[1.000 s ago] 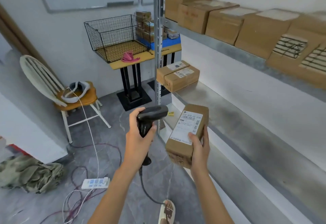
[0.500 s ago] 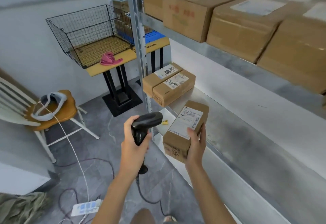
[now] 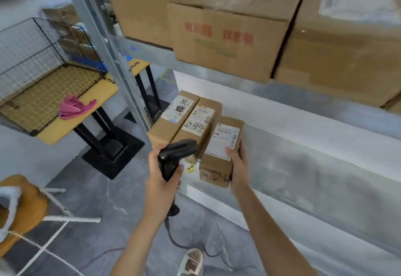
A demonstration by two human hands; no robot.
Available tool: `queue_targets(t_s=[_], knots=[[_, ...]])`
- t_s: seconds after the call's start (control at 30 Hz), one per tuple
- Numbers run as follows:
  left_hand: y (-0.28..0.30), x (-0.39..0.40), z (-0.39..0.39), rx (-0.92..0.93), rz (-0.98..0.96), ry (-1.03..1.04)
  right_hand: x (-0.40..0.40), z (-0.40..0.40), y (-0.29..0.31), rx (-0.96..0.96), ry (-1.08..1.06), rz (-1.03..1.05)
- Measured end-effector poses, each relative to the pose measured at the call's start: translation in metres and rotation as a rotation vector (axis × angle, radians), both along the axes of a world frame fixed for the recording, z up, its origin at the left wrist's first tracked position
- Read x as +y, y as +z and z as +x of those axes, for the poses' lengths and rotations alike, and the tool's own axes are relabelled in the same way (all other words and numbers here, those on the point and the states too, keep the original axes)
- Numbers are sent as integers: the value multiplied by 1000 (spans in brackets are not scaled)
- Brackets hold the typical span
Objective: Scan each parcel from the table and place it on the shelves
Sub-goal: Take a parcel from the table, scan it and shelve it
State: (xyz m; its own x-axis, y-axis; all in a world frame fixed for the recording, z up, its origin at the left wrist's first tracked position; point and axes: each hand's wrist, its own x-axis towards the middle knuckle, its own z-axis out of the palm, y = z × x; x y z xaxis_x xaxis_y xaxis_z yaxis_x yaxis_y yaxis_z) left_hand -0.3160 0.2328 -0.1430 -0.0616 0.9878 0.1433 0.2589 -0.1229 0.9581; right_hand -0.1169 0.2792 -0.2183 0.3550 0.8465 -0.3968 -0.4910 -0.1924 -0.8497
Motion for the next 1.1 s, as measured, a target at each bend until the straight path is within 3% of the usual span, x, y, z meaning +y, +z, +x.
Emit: queue_targets(t_s=[0.33, 0.7, 1.1], knots=[[-16, 65, -24, -53, -99, -163, 57, -14, -2, -46, -145, -99], [-15, 86, 2, -130, -95, -322, 48, -7, 8, -187, -112, -220], [-12, 36, 124, 94, -28, -852, -129, 65, 13, -846, -193, -541]])
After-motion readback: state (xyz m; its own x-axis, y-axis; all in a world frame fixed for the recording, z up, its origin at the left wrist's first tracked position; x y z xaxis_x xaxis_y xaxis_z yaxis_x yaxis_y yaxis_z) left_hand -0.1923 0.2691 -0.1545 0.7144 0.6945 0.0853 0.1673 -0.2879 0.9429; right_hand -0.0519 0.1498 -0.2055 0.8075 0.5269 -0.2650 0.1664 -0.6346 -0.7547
